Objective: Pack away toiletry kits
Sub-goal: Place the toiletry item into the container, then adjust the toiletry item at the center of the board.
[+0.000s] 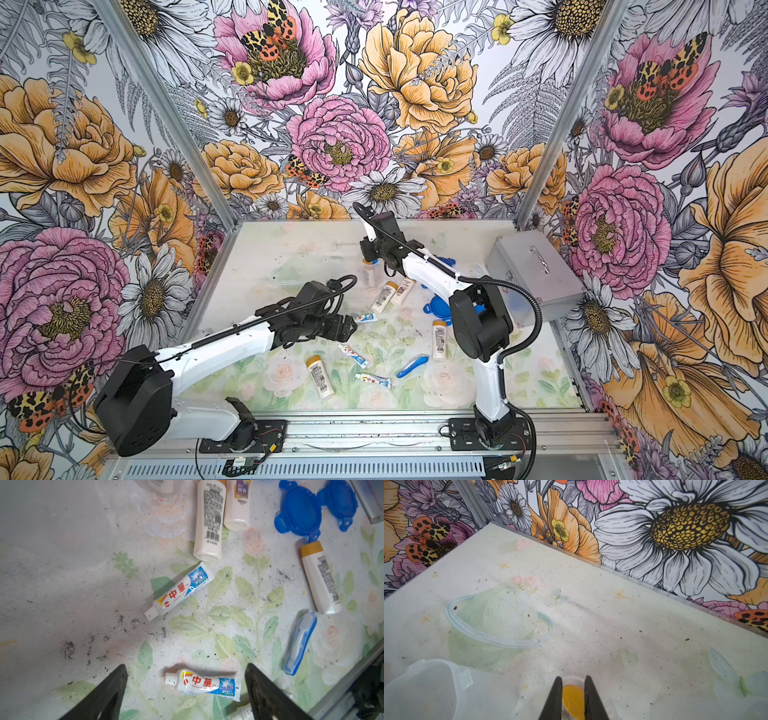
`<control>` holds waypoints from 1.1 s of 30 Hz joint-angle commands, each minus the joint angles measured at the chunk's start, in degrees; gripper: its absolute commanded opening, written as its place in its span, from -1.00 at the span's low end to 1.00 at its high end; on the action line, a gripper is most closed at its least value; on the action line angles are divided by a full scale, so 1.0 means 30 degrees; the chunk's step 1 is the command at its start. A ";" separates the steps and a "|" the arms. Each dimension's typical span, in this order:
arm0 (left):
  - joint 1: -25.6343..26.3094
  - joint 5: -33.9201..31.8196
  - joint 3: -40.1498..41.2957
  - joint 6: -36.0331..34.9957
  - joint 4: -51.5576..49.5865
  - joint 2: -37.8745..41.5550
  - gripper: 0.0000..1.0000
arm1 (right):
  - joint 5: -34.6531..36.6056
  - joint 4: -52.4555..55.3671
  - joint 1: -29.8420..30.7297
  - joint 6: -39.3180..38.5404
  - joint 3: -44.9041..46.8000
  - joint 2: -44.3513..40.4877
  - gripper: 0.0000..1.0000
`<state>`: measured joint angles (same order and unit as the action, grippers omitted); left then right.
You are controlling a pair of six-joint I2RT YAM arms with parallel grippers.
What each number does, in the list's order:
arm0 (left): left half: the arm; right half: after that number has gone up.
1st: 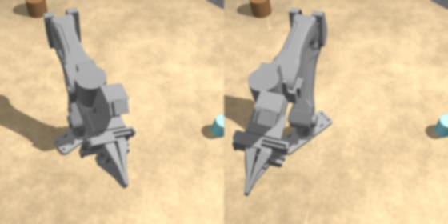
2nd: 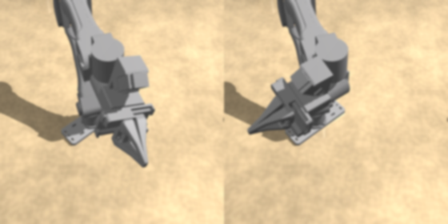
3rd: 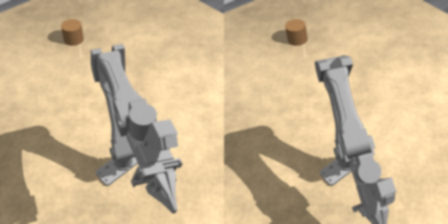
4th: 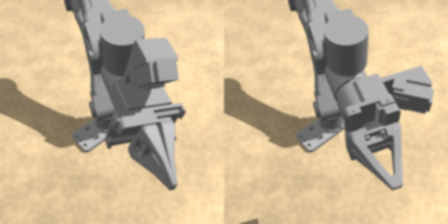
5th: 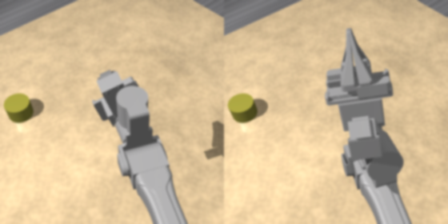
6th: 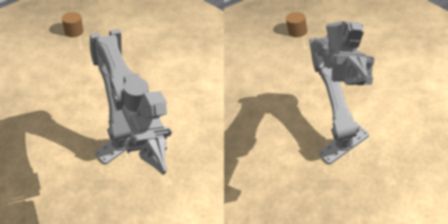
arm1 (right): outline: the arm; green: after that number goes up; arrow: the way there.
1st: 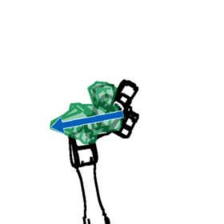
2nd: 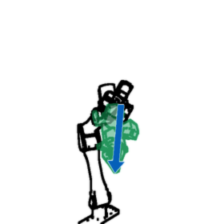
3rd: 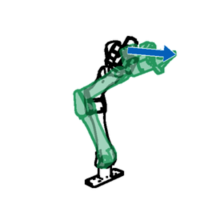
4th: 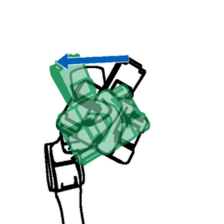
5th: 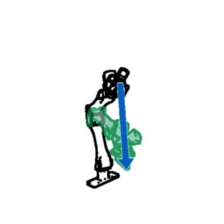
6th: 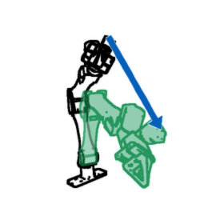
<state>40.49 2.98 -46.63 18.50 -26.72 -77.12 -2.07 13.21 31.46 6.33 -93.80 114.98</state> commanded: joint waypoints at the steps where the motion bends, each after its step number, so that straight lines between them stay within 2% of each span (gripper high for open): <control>1: 0.0228 -0.0721 -0.0591 -0.0061 -0.0825 -0.0172 0.78 | 0.0366 -0.0756 -0.0021 -0.0109 0.0254 0.0235 -0.65; 9: 0.2091 -0.1131 -0.1125 0.1880 -0.3577 -0.0688 0.81 | 0.0483 -0.1070 0.0001 0.0202 0.0687 -0.0180 -0.31; 14: 0.3313 -0.1232 -0.0807 0.4498 -0.4279 -0.0270 0.81 | 0.0475 -0.1244 0.0006 0.0304 0.1130 -0.0965 -0.19; 18: 0.4177 -0.1351 -0.0599 0.6547 -0.4261 -0.0072 0.73 | 0.0402 -0.1193 -0.0058 0.0422 0.2128 -0.2405 -0.06; 22: 0.5001 -0.2060 -0.0657 0.7875 -0.4153 -0.1032 0.66 | 0.0147 -0.1189 -0.0094 0.0826 0.4788 -0.4797 0.08; 26: 0.5146 -0.3407 -0.0544 0.9045 -0.2843 -0.2052 0.47 | -0.0159 -0.1153 -0.0087 0.1520 0.8448 -0.7460 0.18; 33: 0.5457 -0.4033 -0.1478 0.9566 -0.0867 -0.4775 0.42 | 0.0023 -0.0650 -0.0186 0.2397 1.3726 -1.2302 0.35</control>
<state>56.27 -6.50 -48.97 45.25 -33.47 -89.27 -2.15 10.94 31.40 11.62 -55.29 81.67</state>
